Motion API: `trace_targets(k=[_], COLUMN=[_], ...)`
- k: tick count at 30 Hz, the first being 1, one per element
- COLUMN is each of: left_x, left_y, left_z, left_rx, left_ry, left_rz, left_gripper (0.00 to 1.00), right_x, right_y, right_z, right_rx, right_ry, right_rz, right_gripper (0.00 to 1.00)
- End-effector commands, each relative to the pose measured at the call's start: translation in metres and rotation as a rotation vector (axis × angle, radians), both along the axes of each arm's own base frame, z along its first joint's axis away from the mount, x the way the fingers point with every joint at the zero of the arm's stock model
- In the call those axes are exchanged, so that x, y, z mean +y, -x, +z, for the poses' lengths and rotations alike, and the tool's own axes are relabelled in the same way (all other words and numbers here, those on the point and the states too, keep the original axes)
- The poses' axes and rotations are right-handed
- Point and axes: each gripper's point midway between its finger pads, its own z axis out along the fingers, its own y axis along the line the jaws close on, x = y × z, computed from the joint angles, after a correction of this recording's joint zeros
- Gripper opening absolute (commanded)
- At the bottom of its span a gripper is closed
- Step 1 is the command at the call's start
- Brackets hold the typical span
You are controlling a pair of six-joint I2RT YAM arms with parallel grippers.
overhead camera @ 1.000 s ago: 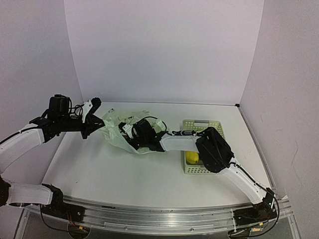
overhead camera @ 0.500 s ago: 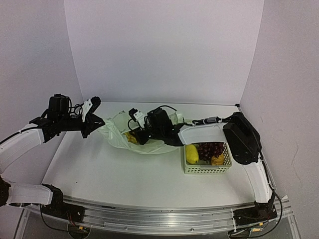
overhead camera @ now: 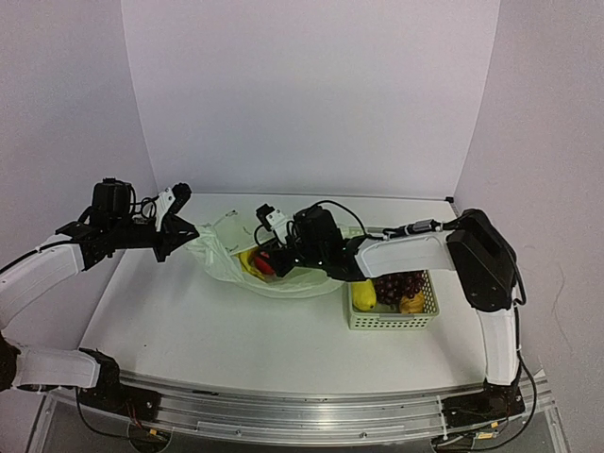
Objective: Untie the knot of the plastic bag and take out the fruit
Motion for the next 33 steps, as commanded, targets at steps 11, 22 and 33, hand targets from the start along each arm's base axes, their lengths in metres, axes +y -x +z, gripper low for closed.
trace_targets(k=[11,22,33], left_x=[-0.005,-0.005,-0.005], left_y=[0.002,0.002,0.000], left_z=[0.018,0.019,0.019], left_rx=[-0.077,-0.077,-0.077], left_ry=[0.026,0.030,0.033], left_rz=[-0.041,-0.035,-0.031], left_gripper=[0.00,0.00,0.00], right_x=[0.010,-0.002,-0.007], right_y=[-0.067,-0.089,-0.089], right_z=[-0.045,-0.103,-0.094], right_rx=[-0.064,0.030,0.043], right_ry=[0.098,0.194,0.198], right_rz=[-0.248,-0.378,-0.382], right_gripper=[0.67,0.78,0.32])
